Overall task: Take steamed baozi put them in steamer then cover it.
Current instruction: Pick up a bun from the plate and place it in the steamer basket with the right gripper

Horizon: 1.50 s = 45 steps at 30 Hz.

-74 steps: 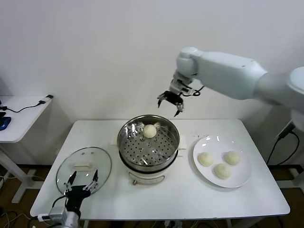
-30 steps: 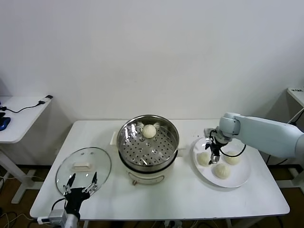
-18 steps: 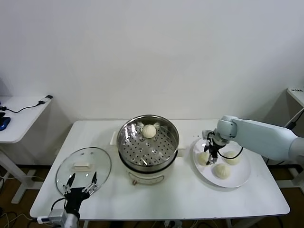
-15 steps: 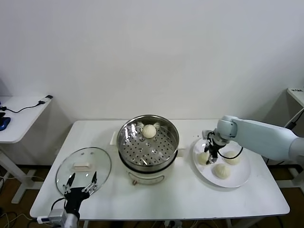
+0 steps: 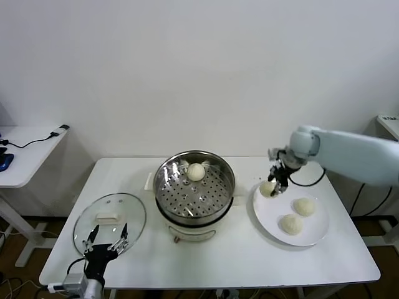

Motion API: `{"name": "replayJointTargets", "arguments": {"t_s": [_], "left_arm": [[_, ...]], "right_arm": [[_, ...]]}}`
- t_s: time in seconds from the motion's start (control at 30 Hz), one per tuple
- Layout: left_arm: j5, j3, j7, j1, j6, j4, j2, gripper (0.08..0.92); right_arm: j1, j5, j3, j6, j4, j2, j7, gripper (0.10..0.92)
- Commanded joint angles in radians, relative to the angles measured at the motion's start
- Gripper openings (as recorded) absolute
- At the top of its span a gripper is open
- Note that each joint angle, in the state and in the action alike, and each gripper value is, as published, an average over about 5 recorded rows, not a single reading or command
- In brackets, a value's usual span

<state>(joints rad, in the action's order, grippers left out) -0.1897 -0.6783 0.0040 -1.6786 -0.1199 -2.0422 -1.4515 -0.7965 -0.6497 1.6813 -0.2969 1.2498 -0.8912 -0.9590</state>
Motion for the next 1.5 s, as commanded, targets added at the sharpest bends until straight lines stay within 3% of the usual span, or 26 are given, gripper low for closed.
{"name": "replayJointTargets", "arguments": {"t_s": [0.03,0.3,0.7,0.97,1.5], "left_arm": [[-0.001,0.011,0.001,0.002,-0.005,-0.020,-0.002,0.823],[-0.001,0.015,0.003,0.008,-0.015,-0.038,-0.003,0.823],[-0.003,0.014,0.005,0.019,-0.026,-0.041,-0.008,0.823],[-0.007,0.015,0.005,0.023,-0.025,-0.028,-0.002,0.823],[-0.008,0.014,0.005,0.028,-0.029,-0.025,0.000,0.823]], "right_arm": [[-0.441,-0.335,0.123,-0.045,0.196,-0.122,-0.008,0.568],[-0.265,-0.487,-0.040,-0.232,0.302,-0.322,0.234,0.568],[0.013,-0.412,-0.072,-0.301,0.076,-0.524,0.352,0.568],[0.127,-0.360,-0.091,-0.306,-0.056,-0.584,0.354,0.568],[0.202,-0.307,-0.099,-0.302,-0.138,-0.629,0.351,0.568]]}}
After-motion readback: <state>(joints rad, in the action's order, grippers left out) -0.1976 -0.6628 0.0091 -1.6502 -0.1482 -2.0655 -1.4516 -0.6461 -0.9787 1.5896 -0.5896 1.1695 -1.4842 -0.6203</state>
